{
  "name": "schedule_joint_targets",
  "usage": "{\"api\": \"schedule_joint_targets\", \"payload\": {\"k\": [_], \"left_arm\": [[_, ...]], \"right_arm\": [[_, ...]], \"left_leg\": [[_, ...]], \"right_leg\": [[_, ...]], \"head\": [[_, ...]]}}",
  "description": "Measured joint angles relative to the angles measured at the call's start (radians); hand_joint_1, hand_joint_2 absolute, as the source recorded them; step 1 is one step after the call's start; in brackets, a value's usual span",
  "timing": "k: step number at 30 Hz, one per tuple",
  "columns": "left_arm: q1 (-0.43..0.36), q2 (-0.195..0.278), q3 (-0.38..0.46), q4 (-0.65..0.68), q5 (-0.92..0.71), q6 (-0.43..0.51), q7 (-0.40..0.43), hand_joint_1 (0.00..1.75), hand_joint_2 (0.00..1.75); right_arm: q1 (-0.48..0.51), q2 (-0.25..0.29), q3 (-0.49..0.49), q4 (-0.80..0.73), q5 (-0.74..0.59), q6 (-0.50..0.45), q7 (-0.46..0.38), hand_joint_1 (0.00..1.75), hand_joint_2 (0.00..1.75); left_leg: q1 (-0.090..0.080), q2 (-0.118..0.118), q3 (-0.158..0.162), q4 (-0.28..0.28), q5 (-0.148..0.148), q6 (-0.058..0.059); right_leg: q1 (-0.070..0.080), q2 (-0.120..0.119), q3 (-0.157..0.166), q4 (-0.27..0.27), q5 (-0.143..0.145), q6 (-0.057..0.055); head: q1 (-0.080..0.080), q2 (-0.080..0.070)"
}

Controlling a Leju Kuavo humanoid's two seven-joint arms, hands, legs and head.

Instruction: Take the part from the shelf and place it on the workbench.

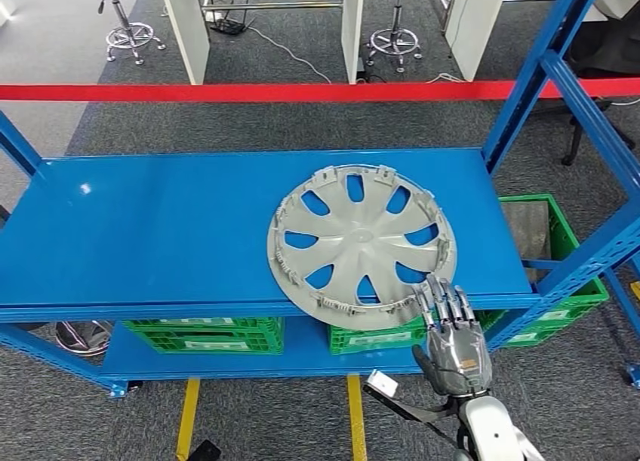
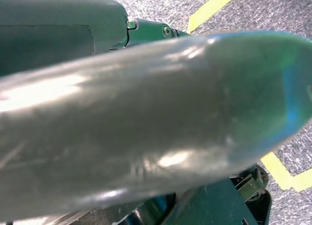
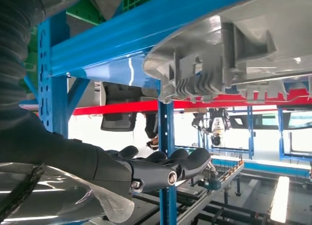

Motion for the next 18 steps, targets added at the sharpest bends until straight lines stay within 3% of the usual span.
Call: {"api": "schedule_joint_targets", "payload": {"k": [18], "left_arm": [[0.000, 0.000, 0.000, 0.001, -0.028, -0.005, 0.008, 0.00, 0.00]], "right_arm": [[-0.053, 0.041, 0.003, 0.041, 0.014, 0.001, -0.041, 0.00, 1.75]], "left_leg": [[0.000, 0.000, 0.000, 0.000, 0.000, 0.000]], "right_leg": [[0.000, 0.000, 0.000, 0.000, 0.000, 0.000]], "head": [[0.000, 0.000]]}}
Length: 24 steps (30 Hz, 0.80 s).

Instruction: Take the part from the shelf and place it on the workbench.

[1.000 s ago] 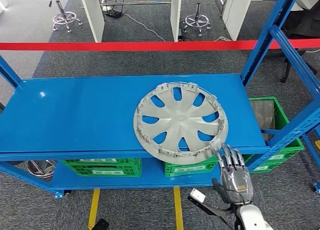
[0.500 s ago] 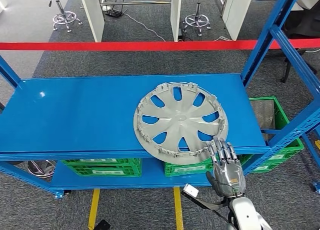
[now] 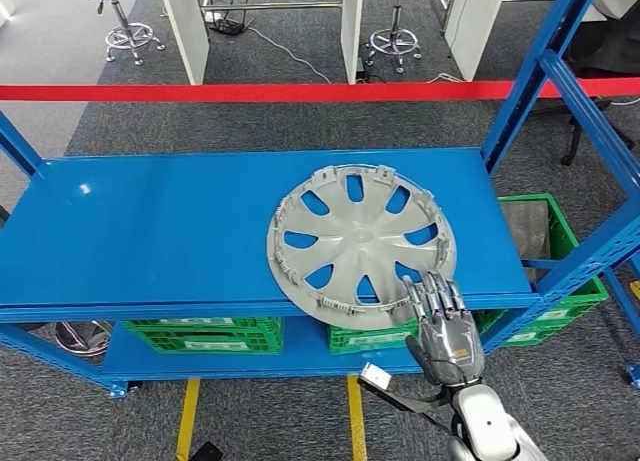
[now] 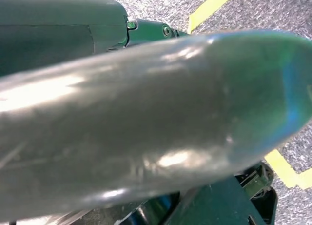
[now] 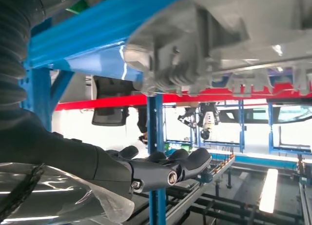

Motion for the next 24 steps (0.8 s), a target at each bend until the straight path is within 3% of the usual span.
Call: {"api": "schedule_joint_targets", "payload": {"k": [24], "left_arm": [[0.000, 0.000, 0.000, 0.000, -0.025, -0.004, 0.009, 0.00, 0.00]], "right_arm": [[-0.111, 0.040, 0.024, 0.139, -0.011, 0.000, -0.013, 0.00, 1.75]], "left_leg": [[0.000, 0.000, 0.000, 0.000, 0.000, 0.000]], "right_leg": [[0.000, 0.000, 0.000, 0.000, 0.000, 0.000]], "head": [[0.000, 0.000]]}}
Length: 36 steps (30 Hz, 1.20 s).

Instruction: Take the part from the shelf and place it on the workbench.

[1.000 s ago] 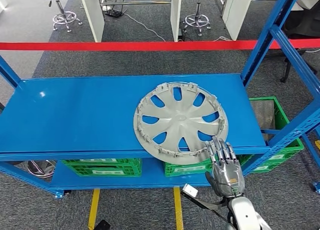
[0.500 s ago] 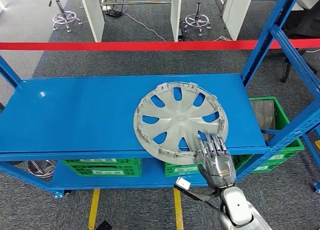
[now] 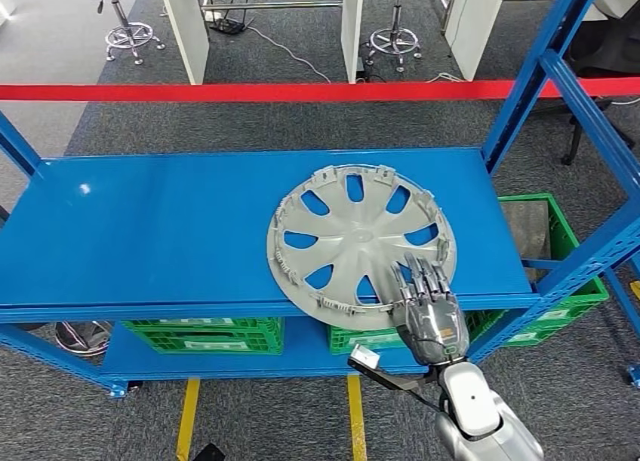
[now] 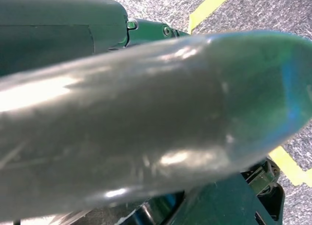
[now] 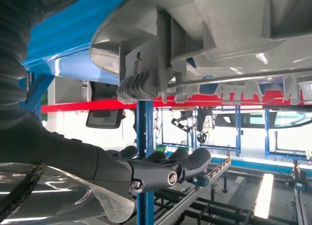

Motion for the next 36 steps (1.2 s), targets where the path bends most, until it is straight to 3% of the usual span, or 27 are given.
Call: {"api": "schedule_joint_targets", "payload": {"k": [4, 5, 6, 8, 9, 10, 26, 36], "left_arm": [[0.000, 0.000, 0.000, 0.000, 0.000, 0.001, -0.001, 0.00, 0.00], [0.000, 0.000, 0.000, 0.000, 0.000, 0.001, -0.001, 0.00, 0.00], [0.001, 0.000, 0.000, 0.000, 0.000, 0.001, -0.001, 0.00, 0.00], [0.001, -0.001, 0.000, 0.000, 0.000, 0.001, -0.001, 0.00, 0.00], [0.002, -0.001, 0.000, 0.000, 0.000, 0.001, -0.001, 0.00, 0.00], [0.003, -0.001, 0.000, 0.000, 0.000, 0.001, -0.001, 0.00, 0.00], [0.014, -0.001, 0.011, 0.001, 0.006, 0.000, -0.020, 0.00, 0.00], [0.019, -0.004, 0.046, 0.002, 0.047, -0.008, -0.058, 0.00, 0.00]], "right_arm": [[0.000, 0.002, 0.004, 0.007, -0.007, 0.002, -0.001, 0.00, 1.75], [0.001, 0.003, 0.004, 0.009, -0.009, 0.003, -0.001, 0.10, 1.75], [0.002, 0.003, 0.005, 0.011, -0.011, 0.005, -0.001, 0.39, 1.75], [0.003, 0.003, 0.006, 0.015, -0.017, 0.008, 0.000, 1.24, 1.75], [0.004, 0.003, 0.006, 0.017, -0.020, 0.010, 0.000, 1.58, 1.75], [0.005, 0.003, 0.006, 0.018, -0.023, 0.012, 0.001, 1.72, 1.75], [0.048, 0.001, -0.027, -0.013, -0.085, 0.044, -0.020, 1.75, 1.75], [0.116, -0.030, -0.043, -0.088, -0.080, 0.021, -0.020, 1.75, 1.75]], "left_leg": [[0.000, 0.000, 0.000, 0.000, 0.000, 0.000], [0.000, 0.000, 0.000, 0.000, 0.000, 0.000], [0.000, 0.000, 0.000, 0.000, 0.000, 0.000], [0.000, 0.000, 0.000, 0.000, 0.000, 0.000], [0.000, 0.000, 0.000, 0.000, 0.000, 0.000], [0.000, 0.000, 0.000, 0.000, 0.000, 0.000], [0.000, 0.000, 0.001, 0.000, 0.000, 0.000], [0.000, 0.000, 0.001, 0.000, 0.000, 0.000]], "right_leg": [[0.000, 0.000, 0.000, 0.000, 0.000, 0.000], [0.000, 0.000, 0.000, 0.000, 0.000, 0.000], [0.000, 0.000, 0.000, 0.000, 0.000, 0.000], [0.000, 0.000, 0.000, 0.000, 0.000, 0.000], [0.000, 0.000, 0.000, 0.000, 0.000, 0.000], [0.000, 0.000, 0.000, 0.000, 0.000, 0.000], [0.000, 0.000, -0.006, 0.000, 0.000, 0.000], [0.000, 0.000, -0.009, 0.000, 0.000, 0.000]], "head": [[0.000, 0.000], [0.000, 0.000], [0.000, 0.000], [0.000, 0.000], [0.000, 0.000], [0.000, 0.000], [0.000, 0.000], [0.000, 0.000]]}}
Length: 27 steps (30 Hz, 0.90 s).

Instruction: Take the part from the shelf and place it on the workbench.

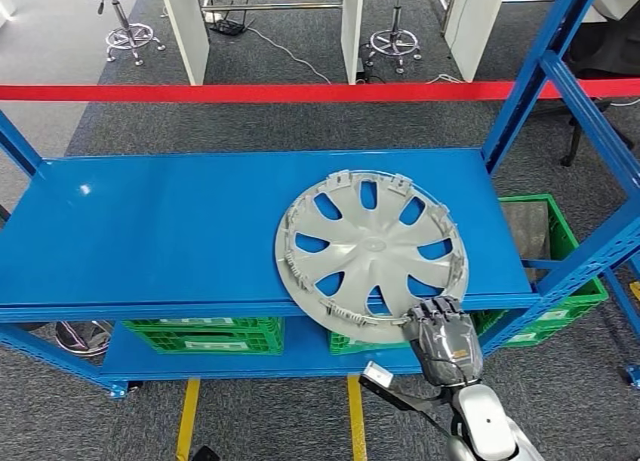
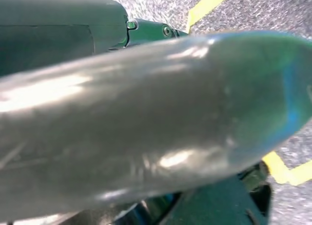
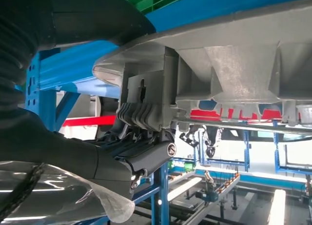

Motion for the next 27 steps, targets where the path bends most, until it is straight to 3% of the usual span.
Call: {"api": "schedule_joint_targets", "payload": {"k": [14, 21, 27], "left_arm": [[-0.001, -0.005, 0.076, 0.000, 0.049, -0.031, -0.049, 0.00, 0.00], [-0.001, -0.015, 0.123, 0.000, 0.068, -0.035, -0.085, 0.00, 0.00], [-0.001, -0.019, 0.140, 0.000, 0.069, -0.035, -0.086, 0.00, 0.00]], "right_arm": [[0.033, -0.034, 0.011, -0.177, 0.117, -0.015, -0.012, 1.75, 1.75], [-0.036, -0.155, 0.043, -0.355, 0.161, -0.082, 0.001, 1.75, 1.75], [-0.060, -0.199, 0.054, -0.416, 0.164, -0.095, -0.003, 1.75, 1.75]], "left_leg": [[0.000, 0.000, -0.001, 0.000, 0.000, 0.000], [0.000, 0.000, -0.002, 0.000, 0.001, 0.000], [-0.001, -0.001, -0.002, 0.001, 0.000, 0.000]], "right_leg": [[0.000, 0.000, 0.008, 0.000, 0.000, 0.000], [0.000, 0.000, 0.008, 0.000, 0.001, 0.000], [0.000, -0.001, 0.008, 0.000, 0.001, 0.000]], "head": [[0.000, 0.000], [0.000, 0.000], [0.000, 0.000]]}}
